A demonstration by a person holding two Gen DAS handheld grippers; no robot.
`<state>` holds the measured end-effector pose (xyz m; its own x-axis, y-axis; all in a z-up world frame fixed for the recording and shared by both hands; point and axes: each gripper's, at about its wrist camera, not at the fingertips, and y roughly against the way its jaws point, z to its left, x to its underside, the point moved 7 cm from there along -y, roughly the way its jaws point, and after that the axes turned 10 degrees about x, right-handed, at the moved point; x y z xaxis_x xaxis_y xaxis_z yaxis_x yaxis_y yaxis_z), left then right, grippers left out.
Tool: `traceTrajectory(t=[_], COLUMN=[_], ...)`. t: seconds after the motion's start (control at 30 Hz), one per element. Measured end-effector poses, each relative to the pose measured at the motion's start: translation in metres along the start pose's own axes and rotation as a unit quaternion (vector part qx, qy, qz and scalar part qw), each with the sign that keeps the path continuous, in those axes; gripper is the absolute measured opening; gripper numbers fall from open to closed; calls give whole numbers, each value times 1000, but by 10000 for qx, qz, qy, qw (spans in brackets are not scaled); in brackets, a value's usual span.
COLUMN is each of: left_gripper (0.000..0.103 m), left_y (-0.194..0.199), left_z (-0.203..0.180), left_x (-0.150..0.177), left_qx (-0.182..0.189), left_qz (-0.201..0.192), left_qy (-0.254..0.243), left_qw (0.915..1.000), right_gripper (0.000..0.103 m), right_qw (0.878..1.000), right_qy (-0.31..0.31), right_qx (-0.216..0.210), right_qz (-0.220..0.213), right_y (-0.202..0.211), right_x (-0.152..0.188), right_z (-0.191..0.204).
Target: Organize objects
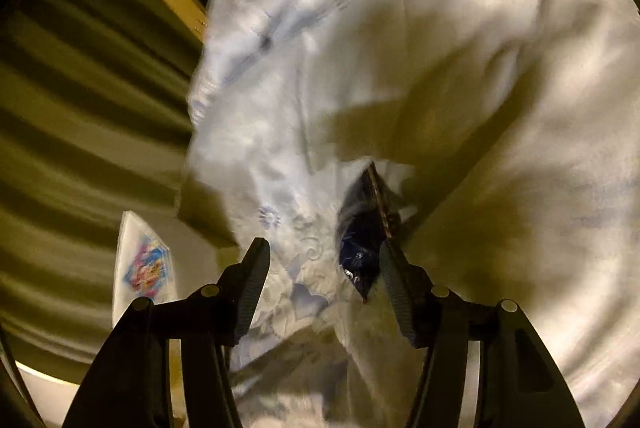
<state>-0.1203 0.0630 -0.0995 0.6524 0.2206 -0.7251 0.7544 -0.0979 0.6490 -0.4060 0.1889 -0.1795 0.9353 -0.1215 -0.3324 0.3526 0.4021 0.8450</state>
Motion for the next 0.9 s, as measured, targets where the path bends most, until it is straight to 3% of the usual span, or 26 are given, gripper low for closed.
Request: traceTrajectory(t=[0.1, 0.2, 0.23, 0.3, 0.33, 0.47, 0.53, 0.6, 0.7, 0.83, 0.9], left_gripper=[77, 77, 77, 77, 77, 77, 77, 77, 77, 77, 77], left_y=[-4, -7, -8, -7, -6, 3, 9, 13, 19, 20, 18], left_z=[6, 15, 17, 22, 24, 28, 30, 33, 38, 44, 46], left_x=[1, 3, 3, 4, 4, 3, 1, -2, -4, -3, -2], left_qx=[-71, -61, -47, -6, 17, 31, -6, -17, 35, 90, 88], left_qz=[56, 108, 108, 87, 72, -38, -124, -201, -299, -321, -300], left_qy=[55, 181, 231, 343, 381, 449, 466, 503, 579, 650, 697], left_qw=[9999, 9998, 9997, 9994, 9992, 9990, 9988, 9985, 9979, 9973, 9971], right_gripper=[56, 55, 53, 33, 28, 25, 32, 49, 66, 75, 75], right_qw=[9997, 9998, 9993, 9980, 9968, 9951, 9947, 9940, 9906, 9697, 9402], right_qy=[-193, 16, 198, 441, 548, 704, 733, 838, 1149, 1974, 2484], right_qx=[91, -52, -61, 86, 266, 305, 181, 73, 235, 1338, 2296], right_qz=[136, -201, -317, -454, -523, -629, -705, -703, -710, -531, -394], right_y=[-37, -44, -43, -43, -43, -39, -36, -37, -40, -65, -87], right_x=[7, 16, 21, 30, 34, 42, 43, 44, 50, 65, 73], right_z=[-13, -15, -14, -17, -21, -23, -17, -10, 1, 18, 21])
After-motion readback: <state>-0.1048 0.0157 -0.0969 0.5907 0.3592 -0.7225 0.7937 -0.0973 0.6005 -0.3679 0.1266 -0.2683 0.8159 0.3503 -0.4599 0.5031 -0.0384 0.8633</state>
